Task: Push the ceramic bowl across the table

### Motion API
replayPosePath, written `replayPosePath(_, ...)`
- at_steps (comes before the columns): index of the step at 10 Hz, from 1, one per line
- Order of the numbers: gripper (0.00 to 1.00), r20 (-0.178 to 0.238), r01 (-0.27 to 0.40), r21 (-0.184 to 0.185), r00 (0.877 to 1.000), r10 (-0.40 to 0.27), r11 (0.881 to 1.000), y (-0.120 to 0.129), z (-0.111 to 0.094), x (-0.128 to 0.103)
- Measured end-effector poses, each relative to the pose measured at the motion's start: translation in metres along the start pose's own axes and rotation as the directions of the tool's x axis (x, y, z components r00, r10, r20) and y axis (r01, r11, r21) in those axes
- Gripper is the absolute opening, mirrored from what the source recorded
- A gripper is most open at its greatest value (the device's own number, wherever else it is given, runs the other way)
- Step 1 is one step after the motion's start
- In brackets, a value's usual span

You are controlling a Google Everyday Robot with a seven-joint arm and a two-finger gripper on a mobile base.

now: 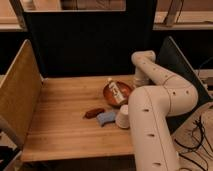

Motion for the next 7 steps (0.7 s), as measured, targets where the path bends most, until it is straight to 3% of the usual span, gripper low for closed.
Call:
replayPosePath(2,0.0,-0.033,-0.03,0.005,0.999,0.031,1.0,-0.005,0.016,0.002)
replayPosePath(4,0.0,-0.059,-0.049,-0.022,0.997,0.047,0.999,0.0,0.029,0.003)
replayPosePath(7,0.0,-0.037,0.001,-0.071,0.999,-0.003,0.997,0.031,0.019,-0.004)
